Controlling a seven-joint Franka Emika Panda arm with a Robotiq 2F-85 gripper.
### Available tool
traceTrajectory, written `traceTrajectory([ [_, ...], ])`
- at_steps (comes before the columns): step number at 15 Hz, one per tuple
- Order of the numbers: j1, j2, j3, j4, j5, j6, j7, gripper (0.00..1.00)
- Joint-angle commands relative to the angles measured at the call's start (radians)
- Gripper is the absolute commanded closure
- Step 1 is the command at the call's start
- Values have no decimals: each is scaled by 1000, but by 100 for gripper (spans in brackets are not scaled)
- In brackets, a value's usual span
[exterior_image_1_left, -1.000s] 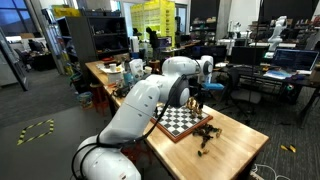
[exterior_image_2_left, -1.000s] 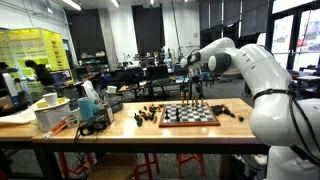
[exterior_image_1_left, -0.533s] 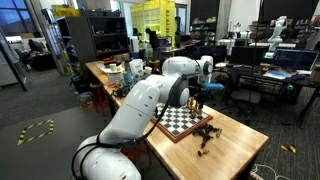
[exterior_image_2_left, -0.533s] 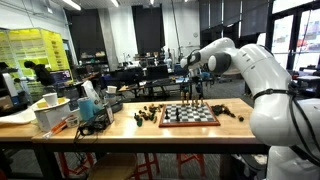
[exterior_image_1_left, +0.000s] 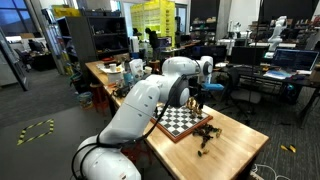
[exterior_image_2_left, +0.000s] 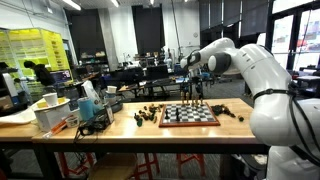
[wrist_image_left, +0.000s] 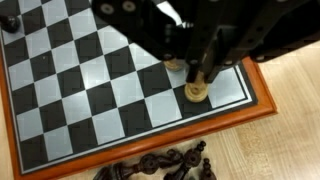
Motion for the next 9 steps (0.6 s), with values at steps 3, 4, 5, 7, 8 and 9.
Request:
traceTrajectory([
  [3, 6, -34, -3, -43, -9, 7, 8, 49],
  [4, 6, -34, -3, -43, -9, 6, 8, 41],
  [5, 6, -34, -3, -43, -9, 6, 8, 35],
  [7, 6, -36, -3, -44, -8, 6, 11, 21],
  [8, 6, -35, -4, -43, -9, 5, 10, 15],
  [9, 7, -36, -4, -45, -10, 2, 9, 7],
])
